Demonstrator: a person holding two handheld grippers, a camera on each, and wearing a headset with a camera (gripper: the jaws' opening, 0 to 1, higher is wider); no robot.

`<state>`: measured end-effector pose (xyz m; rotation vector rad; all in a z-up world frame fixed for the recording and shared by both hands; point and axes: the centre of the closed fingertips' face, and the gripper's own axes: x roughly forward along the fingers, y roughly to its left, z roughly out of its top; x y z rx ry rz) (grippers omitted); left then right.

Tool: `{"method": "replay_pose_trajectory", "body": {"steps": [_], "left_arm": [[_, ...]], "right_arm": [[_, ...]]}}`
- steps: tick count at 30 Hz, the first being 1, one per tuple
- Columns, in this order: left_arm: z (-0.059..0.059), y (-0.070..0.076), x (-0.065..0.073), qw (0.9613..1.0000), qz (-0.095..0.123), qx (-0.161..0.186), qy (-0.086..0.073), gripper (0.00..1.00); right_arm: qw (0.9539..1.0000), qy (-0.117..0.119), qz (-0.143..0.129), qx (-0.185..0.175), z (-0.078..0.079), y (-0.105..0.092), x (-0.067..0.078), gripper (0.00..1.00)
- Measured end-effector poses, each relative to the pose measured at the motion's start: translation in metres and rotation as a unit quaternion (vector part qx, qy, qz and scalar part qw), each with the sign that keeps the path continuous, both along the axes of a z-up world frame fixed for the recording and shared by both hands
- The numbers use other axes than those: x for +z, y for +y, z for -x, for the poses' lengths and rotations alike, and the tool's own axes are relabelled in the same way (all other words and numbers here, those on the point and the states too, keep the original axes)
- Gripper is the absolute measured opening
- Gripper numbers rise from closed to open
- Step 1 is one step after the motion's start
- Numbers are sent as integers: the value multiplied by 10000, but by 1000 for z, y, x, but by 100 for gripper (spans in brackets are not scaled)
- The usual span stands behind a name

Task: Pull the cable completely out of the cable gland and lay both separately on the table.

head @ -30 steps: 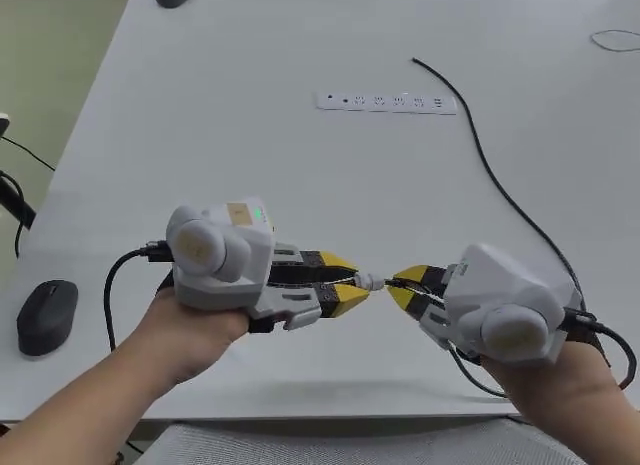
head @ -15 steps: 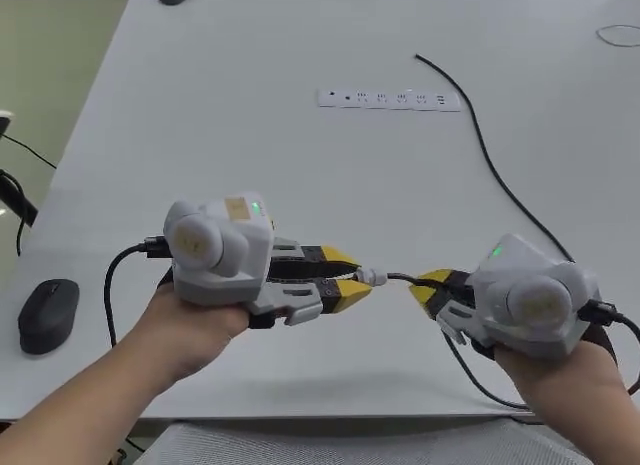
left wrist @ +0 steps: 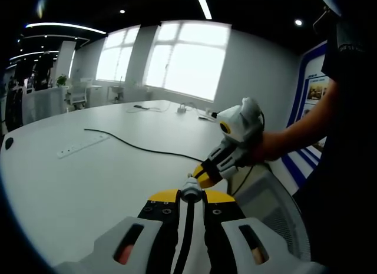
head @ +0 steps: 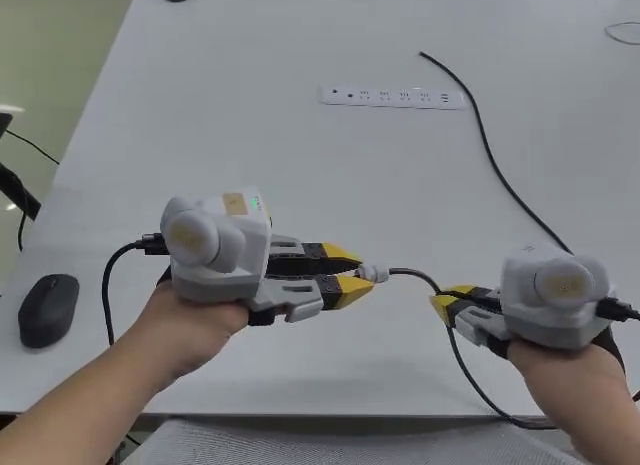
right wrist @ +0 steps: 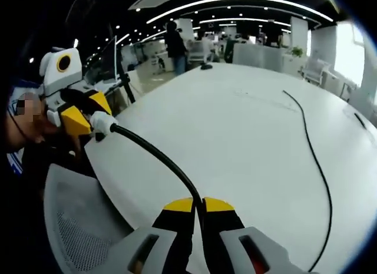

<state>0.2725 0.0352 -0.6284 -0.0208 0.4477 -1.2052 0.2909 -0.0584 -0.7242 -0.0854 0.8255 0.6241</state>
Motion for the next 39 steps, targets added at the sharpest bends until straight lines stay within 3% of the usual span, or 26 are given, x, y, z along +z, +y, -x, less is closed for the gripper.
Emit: {"method": "replay_pose_trajectory", "body": {"steps": [3,6,14,25,31,33,35,39], "left_arm": [[0,-2,1,10000,10,47,8,15],[0,-5,0,10000,-26,90,8,15],[-3,-6,4,9994,-66,334,13,15],[2,5,-2,9984,-153,546,79,15],[4,9,-6,9986,-160,494,122,15],[4,12,-5,9988,-128,464,119,15],[5,13,-6,9990,-140,402,122,15],[8,16,-4,9996,-78,270,105,15]], "right_arm": [[9997,161,-94,-154,0,-7,-6,0],[9996,163,-178,-142,0,-9,-5,0],[9993,87,-128,337,2,-5,-4,0],[9935,-219,109,1113,10,7,-1,1],[9901,-509,152,1297,10,18,16,11],[9856,-728,160,1518,11,27,27,14],[9771,-1069,360,1807,12,37,41,15],[9624,-1524,526,2185,15,61,64,14]]}}
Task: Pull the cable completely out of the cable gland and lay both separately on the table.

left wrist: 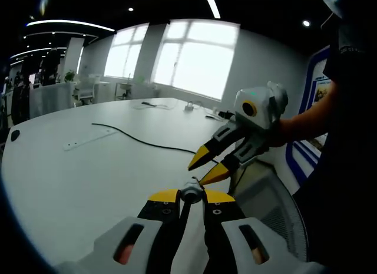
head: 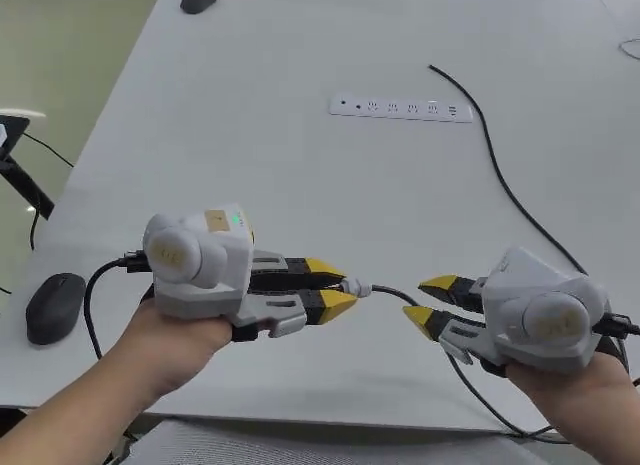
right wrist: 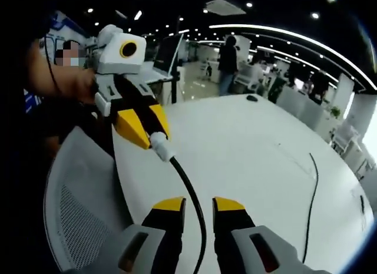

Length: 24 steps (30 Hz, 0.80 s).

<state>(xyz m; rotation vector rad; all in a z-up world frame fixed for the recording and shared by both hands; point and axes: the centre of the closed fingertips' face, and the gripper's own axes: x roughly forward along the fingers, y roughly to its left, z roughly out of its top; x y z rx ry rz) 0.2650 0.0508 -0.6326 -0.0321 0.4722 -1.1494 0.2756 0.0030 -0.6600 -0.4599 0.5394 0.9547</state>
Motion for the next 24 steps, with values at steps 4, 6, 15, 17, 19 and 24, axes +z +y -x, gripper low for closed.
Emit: {"method": "replay_pose_trajectory", "body": {"steps": [4,6,15,17,19,24], "left_arm": [[3,-1,2,9999,42,-128,-5,15],[4,-1,2,9998,35,-198,-35,15],[7,0,-1,9997,80,-208,28,15],[8,-1,0,9997,141,-201,48,15],[9,-2,0,9996,129,-239,52,15],[12,-2,-3,9995,72,-310,44,15]], "right_arm": [[9989,-283,260,264,4,18,7,12],[9984,-324,303,361,8,28,6,12],[9963,-508,473,504,10,30,3,2],[9964,-535,460,480,11,29,4,2],[9965,-534,452,457,13,30,3,2],[9961,-587,448,487,16,33,0,1]]}}
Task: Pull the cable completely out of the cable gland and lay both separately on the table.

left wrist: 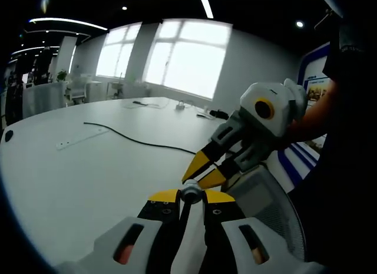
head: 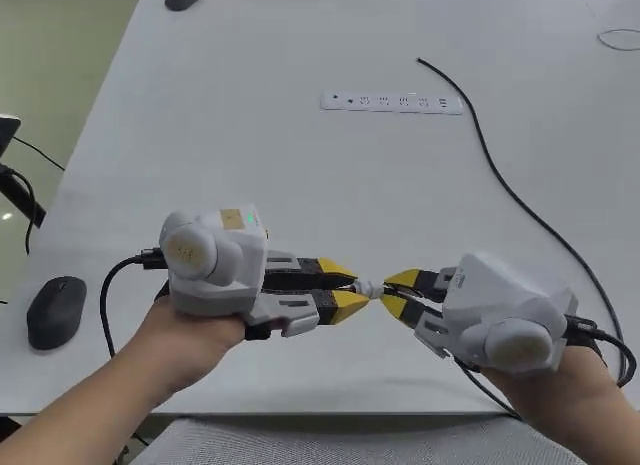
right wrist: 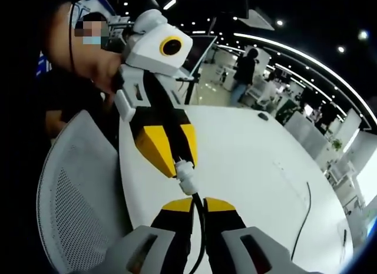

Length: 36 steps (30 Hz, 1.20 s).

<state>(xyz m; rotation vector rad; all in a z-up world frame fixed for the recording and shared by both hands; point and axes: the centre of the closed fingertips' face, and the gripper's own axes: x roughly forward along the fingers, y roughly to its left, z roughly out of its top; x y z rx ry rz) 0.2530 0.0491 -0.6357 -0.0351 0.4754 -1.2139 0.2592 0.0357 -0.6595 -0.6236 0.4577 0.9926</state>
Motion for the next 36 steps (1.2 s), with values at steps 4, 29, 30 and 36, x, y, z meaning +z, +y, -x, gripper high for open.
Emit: {"method": "replay_pose_trajectory", "body": {"steps": [4,29,30,36], "left_arm": [[0,1,4,10000,46,76,-30,15],[6,3,14,9998,-5,79,-193,15],[6,3,14,9998,-4,83,-193,15],[8,2,13,9998,14,91,-171,15]], "right_arm": [[9999,78,-75,-73,-1,0,3,0],[9811,1173,-570,-1432,-8,-53,-39,0],[9801,1202,-579,-1471,-8,-55,-41,0],[9602,1793,-872,-1957,-4,-62,-55,0]]}}
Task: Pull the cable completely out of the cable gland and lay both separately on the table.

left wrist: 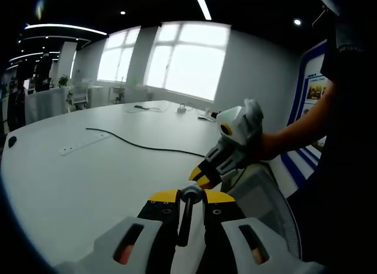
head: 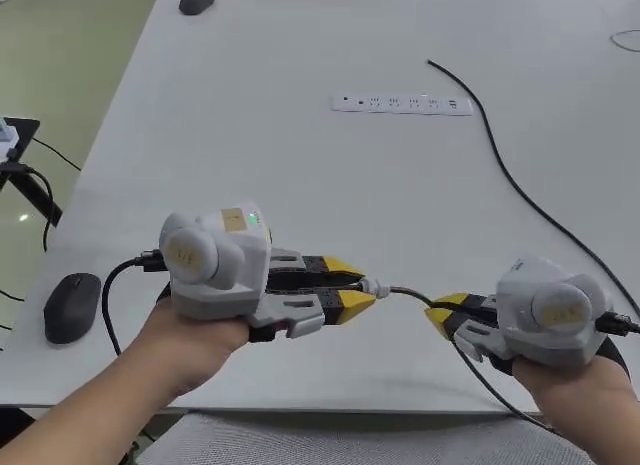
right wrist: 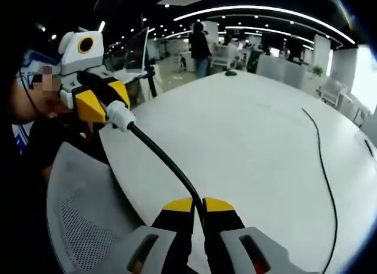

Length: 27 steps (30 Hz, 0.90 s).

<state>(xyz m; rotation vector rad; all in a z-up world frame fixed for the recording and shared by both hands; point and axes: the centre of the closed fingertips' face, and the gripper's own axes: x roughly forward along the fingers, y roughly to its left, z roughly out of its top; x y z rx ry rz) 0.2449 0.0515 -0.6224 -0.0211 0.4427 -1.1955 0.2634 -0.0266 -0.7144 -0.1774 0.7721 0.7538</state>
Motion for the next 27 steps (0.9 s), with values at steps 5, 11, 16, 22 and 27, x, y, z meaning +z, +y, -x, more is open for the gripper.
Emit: {"method": "replay_pose_trajectory", "body": {"steps": [5,11,16,22,27], "left_arm": [[0,-2,0,10000,5,-10,-3,15],[-2,-4,0,10000,-7,-10,12,15],[-4,-6,0,10000,19,-2,27,15],[-8,-5,1,10000,43,4,70,15],[-10,-5,2,9998,100,23,146,15]], "right_arm": [[9970,470,-387,-474,0,0,-5,0],[9930,750,-565,-710,2,1,-9,0],[9932,733,-580,-702,3,0,-9,1],[9995,213,-174,-137,2,-1,-6,1],[9997,123,113,181,5,1,-7,2]]}}
